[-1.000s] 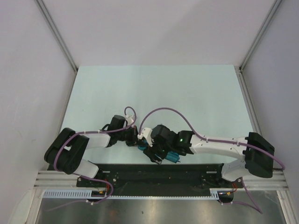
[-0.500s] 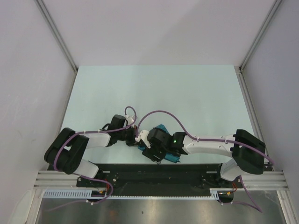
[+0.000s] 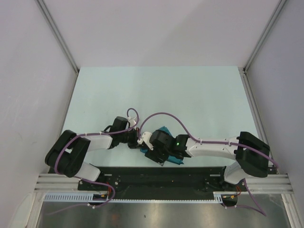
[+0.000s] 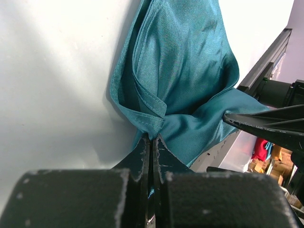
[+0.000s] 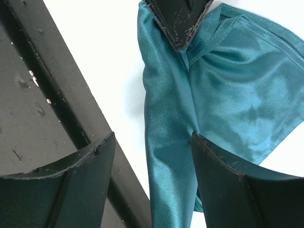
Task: Fold the napkin, place the utensils inside, and roll it up
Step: Roll the napkin with the utensil
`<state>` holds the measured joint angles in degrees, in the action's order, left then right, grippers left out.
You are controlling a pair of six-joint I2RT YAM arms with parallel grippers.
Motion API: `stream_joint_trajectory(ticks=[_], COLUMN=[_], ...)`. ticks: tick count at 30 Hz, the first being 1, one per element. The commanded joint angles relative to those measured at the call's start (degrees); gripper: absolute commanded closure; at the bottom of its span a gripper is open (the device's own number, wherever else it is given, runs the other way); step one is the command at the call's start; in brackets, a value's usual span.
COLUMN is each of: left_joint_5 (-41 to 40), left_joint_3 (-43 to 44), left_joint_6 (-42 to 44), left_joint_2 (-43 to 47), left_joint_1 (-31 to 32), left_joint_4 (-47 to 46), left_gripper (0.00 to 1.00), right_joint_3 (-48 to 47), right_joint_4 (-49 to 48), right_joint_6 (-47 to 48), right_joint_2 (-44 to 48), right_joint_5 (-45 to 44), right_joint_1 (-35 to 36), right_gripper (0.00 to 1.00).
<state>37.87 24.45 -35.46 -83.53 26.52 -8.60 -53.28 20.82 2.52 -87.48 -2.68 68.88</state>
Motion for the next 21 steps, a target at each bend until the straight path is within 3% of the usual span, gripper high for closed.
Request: stream_joint_trajectory(ticks=[1, 16, 18, 21], left_joint_5=[-1.4, -1.2, -1.1, -1.1], left_joint_3=[0.6, 1.3, 1.5, 1.7], left_joint_6=[2.6, 2.7, 2.8, 2.8], left_joint_2=[-0.6, -0.3, -0.2, -0.1], left_joint_1=[0.3, 0.4, 0.4, 0.4], left_joint_4=[3.2, 3.7, 3.7, 3.8], left_gripper=[1.00, 1.00, 1.00, 1.00], right_joint_3=[-0.3, 2.9, 2.8, 2.8], right_joint_4=[-1.0, -4.1, -4.2, -3.6], right_joint_6=[1.3, 0.6, 0.2, -0.2], right_joint_2=[0.4, -5.2, -5.9, -6.9], right_joint_5=[-2.2, 1.0, 1.7, 2.1], right_joint_1=[0.1, -3.2, -3.4, -3.4], right_gripper=[0.30, 0.34, 0.36, 0.52])
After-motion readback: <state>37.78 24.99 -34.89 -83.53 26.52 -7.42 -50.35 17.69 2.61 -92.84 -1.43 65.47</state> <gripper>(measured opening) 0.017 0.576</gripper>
